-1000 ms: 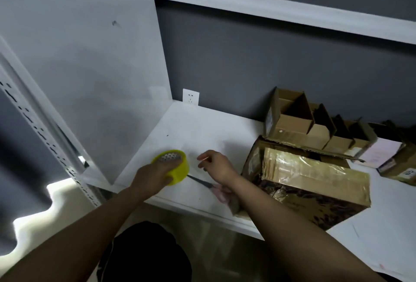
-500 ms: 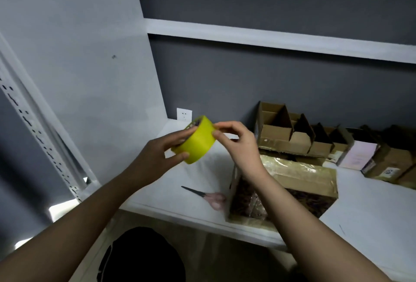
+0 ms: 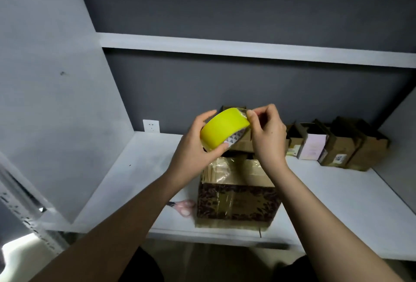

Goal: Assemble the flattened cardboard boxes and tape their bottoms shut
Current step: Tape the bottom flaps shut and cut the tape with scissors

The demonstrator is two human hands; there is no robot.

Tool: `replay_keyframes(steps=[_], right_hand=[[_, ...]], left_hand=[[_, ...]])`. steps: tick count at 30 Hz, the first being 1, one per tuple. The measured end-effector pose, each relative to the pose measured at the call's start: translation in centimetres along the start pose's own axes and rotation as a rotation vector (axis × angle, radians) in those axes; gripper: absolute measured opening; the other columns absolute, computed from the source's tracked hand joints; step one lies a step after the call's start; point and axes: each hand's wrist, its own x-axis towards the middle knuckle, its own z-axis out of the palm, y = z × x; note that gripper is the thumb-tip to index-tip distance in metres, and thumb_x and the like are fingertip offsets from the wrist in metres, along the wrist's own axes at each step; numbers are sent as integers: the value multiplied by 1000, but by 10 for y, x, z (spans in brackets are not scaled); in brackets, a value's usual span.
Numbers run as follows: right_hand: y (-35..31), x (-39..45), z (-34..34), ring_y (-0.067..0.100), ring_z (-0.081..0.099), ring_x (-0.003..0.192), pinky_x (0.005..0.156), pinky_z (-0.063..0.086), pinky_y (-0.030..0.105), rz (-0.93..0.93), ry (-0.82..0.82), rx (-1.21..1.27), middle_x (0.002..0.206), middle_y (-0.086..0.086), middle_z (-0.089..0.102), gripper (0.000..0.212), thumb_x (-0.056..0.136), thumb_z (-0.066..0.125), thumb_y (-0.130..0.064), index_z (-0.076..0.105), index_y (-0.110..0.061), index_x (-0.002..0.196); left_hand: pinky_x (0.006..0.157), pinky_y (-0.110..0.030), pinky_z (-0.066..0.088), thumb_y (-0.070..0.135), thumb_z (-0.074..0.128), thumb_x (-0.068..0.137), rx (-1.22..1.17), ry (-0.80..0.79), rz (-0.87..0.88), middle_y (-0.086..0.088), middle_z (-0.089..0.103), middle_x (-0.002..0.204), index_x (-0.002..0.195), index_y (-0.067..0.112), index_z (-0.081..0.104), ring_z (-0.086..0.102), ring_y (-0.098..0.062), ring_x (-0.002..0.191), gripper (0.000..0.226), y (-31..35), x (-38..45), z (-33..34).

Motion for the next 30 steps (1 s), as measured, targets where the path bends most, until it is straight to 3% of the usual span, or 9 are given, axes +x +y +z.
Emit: replay_keyframes(steps=[5, 7, 9, 11, 14, 18, 22, 26, 30], right_hand=[[16, 9, -22, 20, 63, 78, 70, 55, 44, 219, -126, 82, 79, -3, 62, 17, 93, 60, -26, 54, -22, 78], [18, 12, -28, 12, 65, 71, 64, 54, 34, 272, -147, 154, 74, -2, 65, 18, 93, 61, -21, 55, -21, 76], [19, 14, -33, 4, 63, 60, 58, 48, 23, 276, -142, 173, 67, -4, 65, 18, 92, 62, -19, 56, -20, 75], [19, 18, -40, 5, 63, 57, 56, 46, 24, 281, -110, 181, 66, -4, 65, 18, 91, 63, -19, 57, -19, 75], [14, 27, -57, 3, 60, 53, 55, 47, 27, 304, -36, 264, 62, -4, 63, 13, 92, 63, -17, 59, -14, 79], [0, 29, -65, 6, 68, 66, 66, 53, 30, 147, -24, 121, 65, -7, 70, 14, 91, 64, -24, 61, -17, 79], [7, 33, -65, 12, 68, 70, 77, 56, 43, 241, 74, 143, 67, -7, 69, 15, 87, 64, -27, 62, -19, 74], [20, 43, -71, 18, 65, 75, 82, 54, 54, 393, 99, 160, 75, -1, 68, 15, 89, 61, -29, 59, -22, 76], [24, 45, -68, 22, 65, 83, 81, 55, 51, 392, 96, 65, 84, -1, 66, 17, 93, 55, -31, 52, -25, 77]], left_hand=[[80, -21, 53, 40, 77, 69, -177, 113, -28, 19, 59, 114, 116, 31, 53, 58, 0, 104, 53, 21, 3, 17], [81, -22, 50, 41, 80, 71, -18, 80, 59, 18, 59, 115, 118, 31, 54, 57, -1, 103, 54, 30, 7, 15], [78, -26, 49, 48, 74, 72, 266, 13, 261, 8, 61, 113, 121, 26, 56, 58, -10, 100, 57, 39, 13, 12], [76, -30, 45, 50, 71, 74, 525, -47, 370, 1, 62, 109, 124, 23, 56, 59, -19, 98, 59, 52, 20, 10], [81, -30, 41, 45, 68, 81, 791, -111, 255, -2, 59, 115, 130, 22, 50, 56, -23, 106, 57, 60, 34, 8], [82, -35, 44, 48, 67, 79, 999, -233, 15, -7, 61, 117, 123, 18, 53, 57, -29, 107, 55, 50, 55, 9], [75, -30, 41, 54, 72, 72, 848, -294, -42, -3, 62, 117, 119, 20, 57, 55, -26, 107, 60, 54, 65, 7], [75, -38, 54, 41, 82, 68, 234, -237, -118, 3, 63, 104, 108, 31, 49, 62, -17, 94, 53, 47, 49, -1], [79, -26, 56, 25, 83, 69, -124, -122, -79, 7, 63, 109, 112, 25, 55, 62, -8, 102, 51, 42, 29, 0]])
